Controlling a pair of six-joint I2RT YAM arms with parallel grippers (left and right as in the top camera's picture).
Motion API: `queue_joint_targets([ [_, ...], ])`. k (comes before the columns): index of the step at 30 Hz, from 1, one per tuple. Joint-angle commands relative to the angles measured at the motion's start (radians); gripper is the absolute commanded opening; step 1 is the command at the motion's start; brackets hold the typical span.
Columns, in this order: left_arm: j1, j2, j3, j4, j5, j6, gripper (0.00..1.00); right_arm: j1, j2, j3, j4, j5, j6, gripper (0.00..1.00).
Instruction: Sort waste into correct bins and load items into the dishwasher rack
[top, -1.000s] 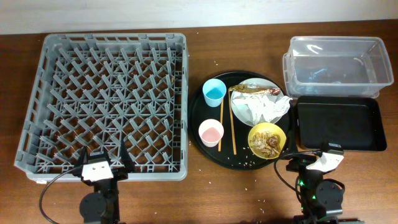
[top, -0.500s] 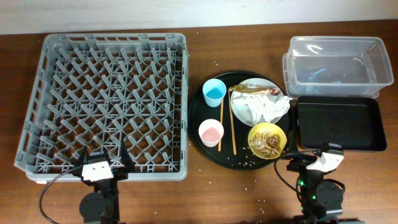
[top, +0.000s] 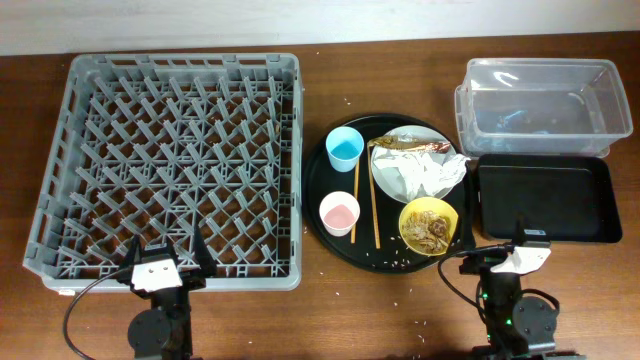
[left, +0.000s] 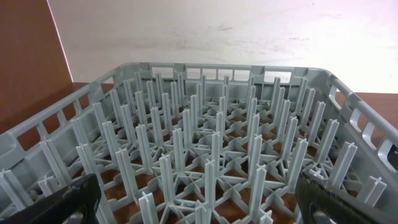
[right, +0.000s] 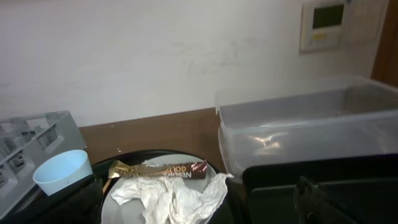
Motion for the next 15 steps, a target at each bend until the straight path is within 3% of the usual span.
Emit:
queue_joint_targets([
  [1,0.004,-0.008,-0.004,-0.003,0.007,0.019,1.00,0.005,0.014,0.140,-0.029,-0.039,-0.032,0.98],
  [5,0.004,-0.008,-0.004,-0.003,0.008,0.019,1.00,0.005,0.174,0.369,-0.156,-0.074,-0.062,0.98],
  [9,0.004,-0.008,-0.004,-0.003,0.007,0.019,1.00,0.005,0.520,0.702,-0.339,-0.165,-0.111,0.99],
  [15,0.004,-0.008,-0.004,-0.003,0.008,0.019,1.00,0.005,1.128,1.272,-0.791,-0.358,-0.354,0.98],
])
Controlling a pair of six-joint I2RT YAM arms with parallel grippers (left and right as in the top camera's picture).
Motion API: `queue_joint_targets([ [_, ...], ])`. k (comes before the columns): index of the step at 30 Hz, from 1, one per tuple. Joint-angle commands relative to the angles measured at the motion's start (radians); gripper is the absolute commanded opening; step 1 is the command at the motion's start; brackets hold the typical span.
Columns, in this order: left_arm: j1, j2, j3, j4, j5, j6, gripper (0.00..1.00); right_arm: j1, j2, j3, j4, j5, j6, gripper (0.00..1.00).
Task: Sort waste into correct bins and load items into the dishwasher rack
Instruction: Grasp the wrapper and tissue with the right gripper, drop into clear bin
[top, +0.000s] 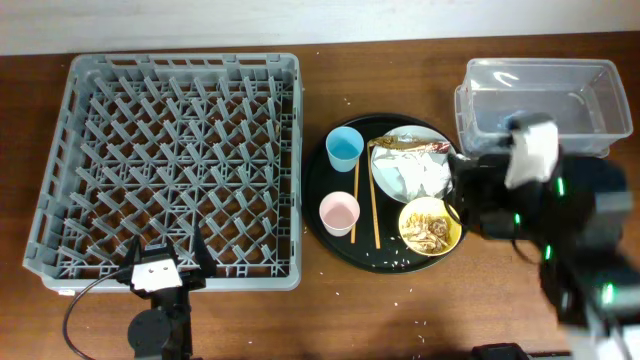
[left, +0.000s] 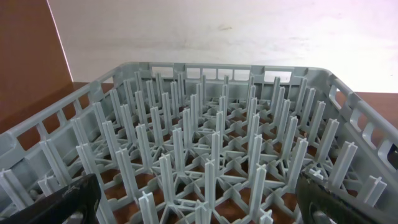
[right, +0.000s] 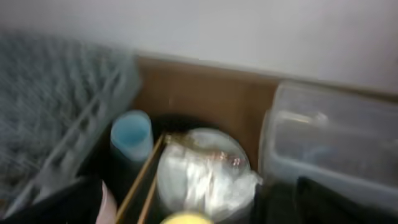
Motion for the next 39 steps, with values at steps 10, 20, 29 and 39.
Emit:
queue_joint_targets([
  [10,0.004,-0.007,-0.004,-0.001,0.008,0.019,1.00,0.012,0.874,0.367,-0.010,0.026,-0.477,0.99],
  [20,0.004,-0.007,-0.004,-0.001,0.008,0.019,1.00,0.026,0.961,0.373,-0.053,-0.029,-0.380,0.99],
  [29,0.004,-0.007,-0.004,-0.001,0.008,0.019,1.00,0.042,1.040,0.370,-0.031,-0.047,-0.457,0.99],
  [39,0.004,-0.007,-0.004,-0.001,0.007,0.019,1.00,0.050,1.176,0.370,-0.017,-0.047,-0.451,0.98],
])
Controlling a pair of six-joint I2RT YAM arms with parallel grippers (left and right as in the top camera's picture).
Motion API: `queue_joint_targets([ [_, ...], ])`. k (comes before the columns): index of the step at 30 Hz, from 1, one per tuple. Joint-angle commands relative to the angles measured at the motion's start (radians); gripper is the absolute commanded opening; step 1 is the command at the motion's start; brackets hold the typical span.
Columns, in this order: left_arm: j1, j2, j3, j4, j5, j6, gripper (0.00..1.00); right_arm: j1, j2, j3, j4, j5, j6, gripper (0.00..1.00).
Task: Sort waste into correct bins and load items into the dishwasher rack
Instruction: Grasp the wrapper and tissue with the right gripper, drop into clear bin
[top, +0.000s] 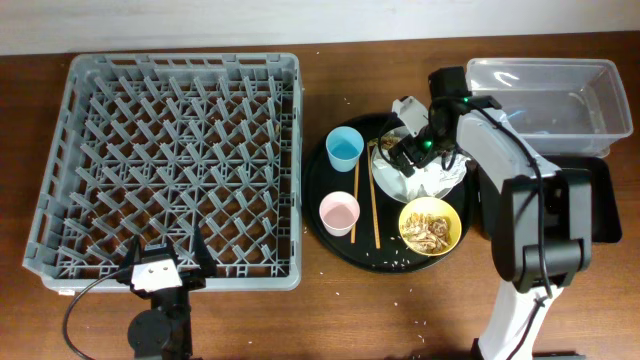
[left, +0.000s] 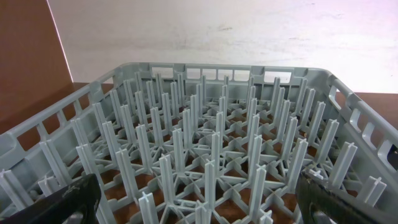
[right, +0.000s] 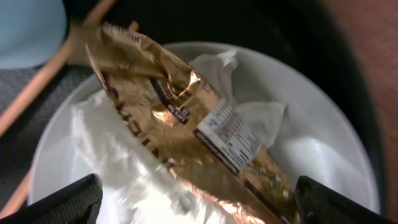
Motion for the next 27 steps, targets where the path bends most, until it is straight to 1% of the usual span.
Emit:
queue_joint_targets([
  [1,0.004,-0.005,-0.004,-0.001,0.008,0.019,1.00,0.009,0.062,0.016,0.006,-0.013,-0.003,0.95],
  [3,0.004,-0.005,-0.004,-0.001,0.008,0.019,1.00,0.009,0.078,0.016,0.013,-0.012,-0.003,0.86],
  [4,0.004,-0.005,-0.004,-0.001,0.008,0.019,1.00,0.009,0.079,0.016,0.018,-0.011,-0.003,0.79],
  [6,0.004,-0.005,-0.004,-0.001,0.007,0.019,1.00,0.009,0.078,0.020,0.027,-0.004,0.011,0.55],
  [7,0.004,-0.005,-0.004,-0.001,0.008,0.019,1.00,0.009,0.078,0.032,0.034,0.023,0.063,0.39],
  [8,0.004,-0.005,-0.004,-0.001,0.008,0.019,1.00,0.009,0.075,0.056,0.030,0.035,0.101,0.20],
  [9,0.004,-0.005,-0.004,-0.001,0.007,0.019,1.00,0.009,0.070,0.087,0.018,0.042,0.130,0.08],
  [10,0.004,-0.005,-0.004,-0.001,0.008,0.019,1.00,0.009,0.062,0.135,-0.009,0.050,0.158,0.04],
  [12,0.004,-0.005,-0.004,-0.001,0.007,0.019,1.00,0.008,0.048,0.224,-0.071,0.052,0.183,0.04],
  [13,0.004,-0.005,-0.004,-0.001,0.008,0.019,1.00,0.002,0.033,0.349,-0.162,0.052,0.187,0.04],
  [14,0.004,-0.005,-0.004,-0.001,0.008,0.019,1.00,-0.005,0.027,0.413,-0.202,0.060,0.210,0.04],
  [17,0.004,-0.005,-0.004,-0.001,0.008,0.019,1.00,-0.064,0.018,0.671,-0.335,0.163,0.377,0.04],
  [19,0.004,-0.005,-0.004,-0.001,0.008,0.019,1.00,-0.127,0.018,0.758,-0.363,0.233,0.483,0.04],
  [21,0.004,-0.005,-0.004,-0.001,0.008,0.019,1.00,-0.207,0.018,0.776,-0.342,0.301,0.613,0.04],
  [24,0.004,-0.005,-0.004,-0.001,0.008,0.019,1.00,-0.341,0.064,0.771,-0.277,0.337,0.833,0.04],
  [27,0.004,-0.005,-0.004,-0.001,0.008,0.019,1.00,-0.403,0.130,0.771,-0.242,0.337,0.979,0.04],
])
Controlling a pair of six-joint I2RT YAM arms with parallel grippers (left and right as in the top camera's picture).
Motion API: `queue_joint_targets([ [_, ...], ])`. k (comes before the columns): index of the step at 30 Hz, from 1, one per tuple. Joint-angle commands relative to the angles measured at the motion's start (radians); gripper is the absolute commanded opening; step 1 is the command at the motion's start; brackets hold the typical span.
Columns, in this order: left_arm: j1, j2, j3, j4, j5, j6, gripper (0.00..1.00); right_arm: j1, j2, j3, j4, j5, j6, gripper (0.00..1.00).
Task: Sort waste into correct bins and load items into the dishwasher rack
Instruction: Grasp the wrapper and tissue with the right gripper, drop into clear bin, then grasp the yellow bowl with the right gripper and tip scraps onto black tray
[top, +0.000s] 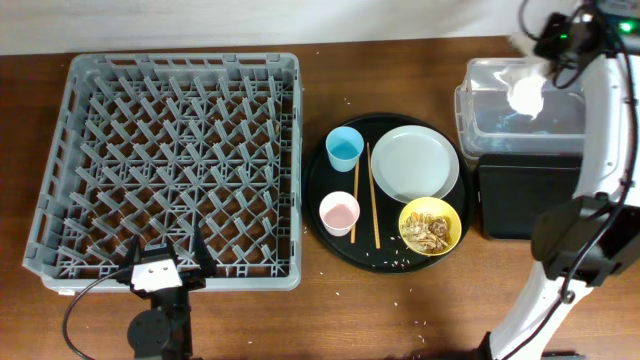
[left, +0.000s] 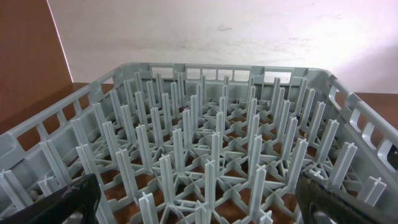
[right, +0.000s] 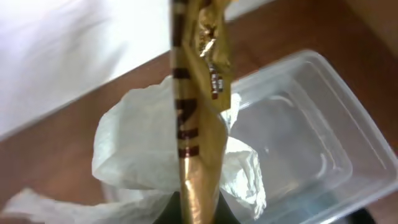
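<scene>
My right gripper is high at the back right, shut on a gold wrapper together with a crumpled white tissue; both hang over the clear plastic bin. The white plate on the round black tray is bare. Also on the tray are a blue cup, a pink cup, chopsticks and a yellow bowl of food scraps. My left gripper rests open at the near edge of the grey dishwasher rack.
A black bin sits in front of the clear bin, right of the tray. Crumbs are scattered on the brown table around the tray. My right arm reaches up along the table's right side. A white wall stands behind the table.
My right gripper was open over the wrapper and tissue on the white plate. Now it is shut on both, raised above the clear bin, and the plate is bare. The left arm is unchanged.
My right gripper first rested near the table's front edge by the black bin. It was then over the tray's right side, then open at the plate's wrapper and tissue. Now it holds both above the clear bin. The left gripper stayed open at the rack throughout.
</scene>
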Motion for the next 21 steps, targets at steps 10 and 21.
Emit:
queue_joint_targets([
  [10,0.004,-0.005,-0.004,-0.001,0.008,0.019,1.00,-0.052,0.085,0.012,0.024,-0.137,0.074,0.99],
  [21,0.004,-0.005,-0.004,-0.001,0.007,0.019,1.00,0.145,-0.224,-0.007,-0.622,-0.379,-0.111,0.80],
])
